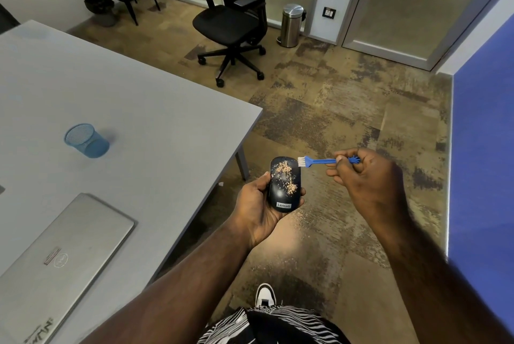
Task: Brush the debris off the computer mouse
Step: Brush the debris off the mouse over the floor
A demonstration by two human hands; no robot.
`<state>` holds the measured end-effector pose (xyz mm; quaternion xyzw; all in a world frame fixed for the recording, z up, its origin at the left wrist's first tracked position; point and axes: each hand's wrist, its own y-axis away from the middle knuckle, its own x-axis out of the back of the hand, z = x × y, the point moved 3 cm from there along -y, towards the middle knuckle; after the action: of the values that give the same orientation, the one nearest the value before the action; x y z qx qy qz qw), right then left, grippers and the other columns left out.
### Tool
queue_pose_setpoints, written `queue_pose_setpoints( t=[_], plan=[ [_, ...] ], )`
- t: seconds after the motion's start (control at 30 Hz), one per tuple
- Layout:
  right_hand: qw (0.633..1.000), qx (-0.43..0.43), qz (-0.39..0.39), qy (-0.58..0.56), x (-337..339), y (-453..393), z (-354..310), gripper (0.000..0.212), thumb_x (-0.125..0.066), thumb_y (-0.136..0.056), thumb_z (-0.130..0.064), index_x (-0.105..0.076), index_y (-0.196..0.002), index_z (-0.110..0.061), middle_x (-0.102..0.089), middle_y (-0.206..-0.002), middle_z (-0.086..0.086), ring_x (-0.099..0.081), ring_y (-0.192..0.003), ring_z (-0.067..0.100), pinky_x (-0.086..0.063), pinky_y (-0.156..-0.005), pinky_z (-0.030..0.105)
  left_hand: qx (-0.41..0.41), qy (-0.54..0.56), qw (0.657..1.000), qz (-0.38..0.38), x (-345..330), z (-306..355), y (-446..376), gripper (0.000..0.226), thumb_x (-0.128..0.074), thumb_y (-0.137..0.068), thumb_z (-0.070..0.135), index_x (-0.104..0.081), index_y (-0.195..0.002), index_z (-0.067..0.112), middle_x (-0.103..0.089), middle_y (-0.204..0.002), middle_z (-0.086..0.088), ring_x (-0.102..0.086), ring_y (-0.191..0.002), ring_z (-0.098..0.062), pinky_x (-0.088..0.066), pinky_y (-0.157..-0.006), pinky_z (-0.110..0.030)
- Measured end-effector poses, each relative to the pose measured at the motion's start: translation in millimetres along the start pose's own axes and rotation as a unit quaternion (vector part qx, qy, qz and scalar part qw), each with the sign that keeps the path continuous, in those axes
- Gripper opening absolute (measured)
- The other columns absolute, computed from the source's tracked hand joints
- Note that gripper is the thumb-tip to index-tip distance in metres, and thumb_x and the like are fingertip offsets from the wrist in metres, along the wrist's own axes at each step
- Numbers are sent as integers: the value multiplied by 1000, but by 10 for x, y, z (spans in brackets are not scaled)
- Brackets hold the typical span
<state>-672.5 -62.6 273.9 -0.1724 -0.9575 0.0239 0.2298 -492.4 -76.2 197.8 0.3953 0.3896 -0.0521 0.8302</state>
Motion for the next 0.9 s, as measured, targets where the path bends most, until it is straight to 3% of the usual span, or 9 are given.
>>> queue_pose_setpoints(
  t=[0.1, 0.23, 0.4, 0.57, 0.73, 0.8, 0.9],
  plan=[
    [1000, -1, -7, -20, -4, 0, -15, 17, -65, -91, -18, -68, -87, -34, -76, -71, -9, -75, -70, 5, -63, -64, 31, -2, -4, 1000, 3, 12, -2, 0, 47, -32, -101, 31, -55, -124, -2, -65, -111, -27, -66, -89, -37, -57, -79, -44],
    [999, 16, -12, 34, -14, 18, -38, 17, -65, -90, -21, -65, -87, -38, -73, -69, -11, -74, -68, 4, -63, -64, 43, -1, -11, 1000, 4, -6, -12, 21, 47, -32, -101, 31, -55, -126, -2, -61, -117, -29, -64, -92, -38, -54, -82, -45],
    [999, 31, -15, 25, -4, 2, -108, 17, -64, -89, -23, -65, -85, -39, -73, -67, -14, -74, -68, 2, -63, -62, 42, -1, -8, 1000, 2, -9, -17, 39, 46, -32, -101, 30, -56, -124, -1, -62, -117, -28, -64, -93, -38, -54, -83, -45],
    [997, 42, -1, 66, 13, 8, -129, 19, -63, -89, -24, -61, -83, -43, -69, -63, -17, -74, -63, 19, -60, -55, 50, -1, -5, 1000, -6, -35, -22, 82, 42, -35, -99, 27, -61, -113, -3, -64, -108, -27, -64, -88, -38, -57, -75, -43],
    [996, 45, -19, 74, 0, 14, -112, 9, -66, -88, -22, -71, -89, -29, -69, -62, -23, -72, -62, 5, -60, -53, 35, -1, -13, 1000, -6, -44, -25, 101, 45, -34, -99, 29, -57, -122, -3, -59, -119, -29, -63, -93, -38, -56, -79, -44],
    [996, 33, -10, 85, 12, -16, -94, 8, -65, -90, -21, -72, -92, -24, -68, -62, -19, -72, -62, 8, -61, -55, 38, 2, -11, 1000, -5, -50, -44, 116, 44, -35, -99, 28, -58, -122, -2, -58, -119, -29, -63, -92, -38, -56, -79, -44],
    [997, 30, -16, 70, 13, -26, -112, 11, -65, -91, -20, -71, -94, -28, -72, -70, -14, -73, -66, 4, -63, -62, 41, 5, -12, 1000, -10, -60, -61, 134, 44, -34, -99, 29, -60, -117, -2, -60, -115, -29, -63, -90, -38, -57, -76, -42]
  ],
)
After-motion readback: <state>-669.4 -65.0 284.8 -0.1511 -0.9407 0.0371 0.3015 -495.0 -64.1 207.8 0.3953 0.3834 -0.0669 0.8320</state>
